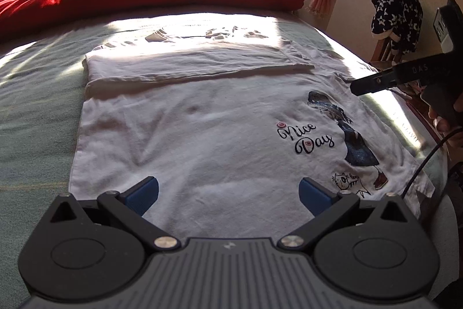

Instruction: Fold clothes

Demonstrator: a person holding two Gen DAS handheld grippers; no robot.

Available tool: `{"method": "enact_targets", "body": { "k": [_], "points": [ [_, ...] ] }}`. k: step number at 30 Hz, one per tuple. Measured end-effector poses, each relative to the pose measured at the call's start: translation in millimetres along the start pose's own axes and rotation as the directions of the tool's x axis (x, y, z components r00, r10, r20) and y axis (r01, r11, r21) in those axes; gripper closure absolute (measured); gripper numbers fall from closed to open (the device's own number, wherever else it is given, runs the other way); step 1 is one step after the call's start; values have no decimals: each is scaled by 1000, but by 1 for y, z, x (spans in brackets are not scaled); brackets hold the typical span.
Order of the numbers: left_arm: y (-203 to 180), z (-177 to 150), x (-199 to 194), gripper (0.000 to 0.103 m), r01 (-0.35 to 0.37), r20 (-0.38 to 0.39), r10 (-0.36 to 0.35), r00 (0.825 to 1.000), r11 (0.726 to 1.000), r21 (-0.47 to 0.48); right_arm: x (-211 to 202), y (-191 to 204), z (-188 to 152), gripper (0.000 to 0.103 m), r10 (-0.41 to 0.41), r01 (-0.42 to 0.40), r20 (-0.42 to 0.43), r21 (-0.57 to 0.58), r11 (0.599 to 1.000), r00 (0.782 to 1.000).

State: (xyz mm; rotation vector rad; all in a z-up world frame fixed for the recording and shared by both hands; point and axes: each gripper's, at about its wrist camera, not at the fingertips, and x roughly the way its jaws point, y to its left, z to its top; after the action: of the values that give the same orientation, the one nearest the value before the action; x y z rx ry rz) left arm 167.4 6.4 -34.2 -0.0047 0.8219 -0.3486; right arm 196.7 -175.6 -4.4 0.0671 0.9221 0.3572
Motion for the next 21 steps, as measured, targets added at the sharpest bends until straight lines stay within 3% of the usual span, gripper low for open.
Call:
{"method": "enact_targets", "body": {
  "k": [8,13,21],
  "points": [
    [-17,-20,19,1,-28,-82,31,996,999,39,2,17,-48,0,-31,32,-32,16,999,999],
    [-16,-27,20,1,-27,-72,30,997,999,45,22,17,-73,0,-78,79,-67,19,997,995],
    [-10,-29,21,1,-15,-65,16,998,1000,12,24,15,-86,0,-88,88,-7,34,996,996]
  ]
}}
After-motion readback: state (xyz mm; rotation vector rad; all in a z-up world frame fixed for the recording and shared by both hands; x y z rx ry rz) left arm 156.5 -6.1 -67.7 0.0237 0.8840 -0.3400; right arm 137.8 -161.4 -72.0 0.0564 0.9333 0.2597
